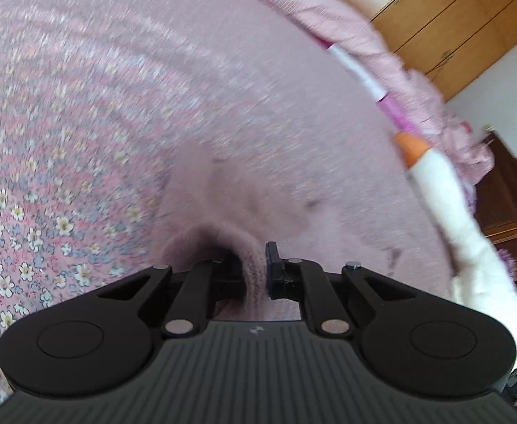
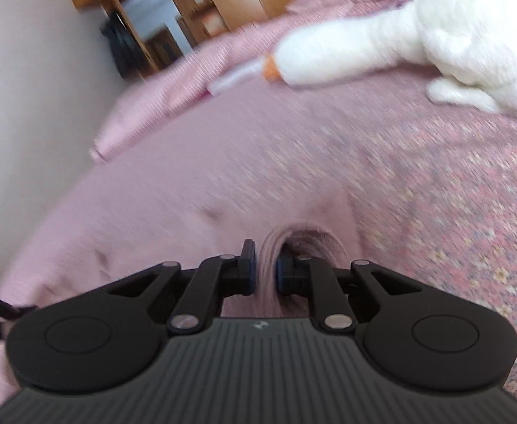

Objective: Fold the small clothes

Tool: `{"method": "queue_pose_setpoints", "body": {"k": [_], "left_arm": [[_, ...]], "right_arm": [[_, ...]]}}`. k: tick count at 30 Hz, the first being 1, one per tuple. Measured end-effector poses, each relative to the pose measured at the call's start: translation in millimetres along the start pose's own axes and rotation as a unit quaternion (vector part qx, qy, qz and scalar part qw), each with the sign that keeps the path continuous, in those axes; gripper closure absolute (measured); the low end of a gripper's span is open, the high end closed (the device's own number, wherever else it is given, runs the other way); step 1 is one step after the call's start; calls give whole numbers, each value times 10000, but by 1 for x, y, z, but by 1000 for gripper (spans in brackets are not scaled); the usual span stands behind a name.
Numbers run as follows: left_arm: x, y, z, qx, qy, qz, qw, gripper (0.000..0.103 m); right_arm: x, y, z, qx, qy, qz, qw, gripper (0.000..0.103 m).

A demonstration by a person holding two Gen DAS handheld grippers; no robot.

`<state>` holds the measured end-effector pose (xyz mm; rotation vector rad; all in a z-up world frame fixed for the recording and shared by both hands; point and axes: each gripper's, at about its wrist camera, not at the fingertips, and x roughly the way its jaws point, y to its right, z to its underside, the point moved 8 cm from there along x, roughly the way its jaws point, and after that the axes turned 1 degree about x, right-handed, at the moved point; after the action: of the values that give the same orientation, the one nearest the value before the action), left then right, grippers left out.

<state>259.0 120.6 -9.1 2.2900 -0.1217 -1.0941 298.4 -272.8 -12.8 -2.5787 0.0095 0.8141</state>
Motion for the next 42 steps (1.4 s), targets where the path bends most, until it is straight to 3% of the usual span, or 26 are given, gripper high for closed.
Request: {"method": "queue_pose_setpoints", "body": {"k": [9,12,14,15,19,25,29,38,42], "left_arm": [[-2,0,4,155,-28,-146,9998,91],[-14,6,3,273,47,-249,9993,74],[-25,10,4,455,149,-346,9983,53],[-32,12,5,551,206,-386,9975,50],[-59,29,11,1085,411,-539,9918,44],[-80,56,34,2200,419,-876,9707,36],[-83,67,50,2653,353,-962,9587,36],[-76,64,83,3115,116,-1127,9435,36],[-68,51,83,2833,52,-1175,9518,36]], "right_arm": [[-11,6,9,318,97,-91,9994,87],[-24,4,10,348,111,-110,9993,71],[-34,3,10,332,153,-142,9992,57],[-41,1,11,312,163,-157,9993,51],[-64,-8,19,156,193,-187,9995,50],[-92,-40,32,-797,266,-188,9963,50],[-99,-74,45,-1763,215,-254,9838,50],[-84,-125,84,-3279,-68,-359,9440,52],[-72,-134,93,-3711,-122,-253,9282,52]]}}
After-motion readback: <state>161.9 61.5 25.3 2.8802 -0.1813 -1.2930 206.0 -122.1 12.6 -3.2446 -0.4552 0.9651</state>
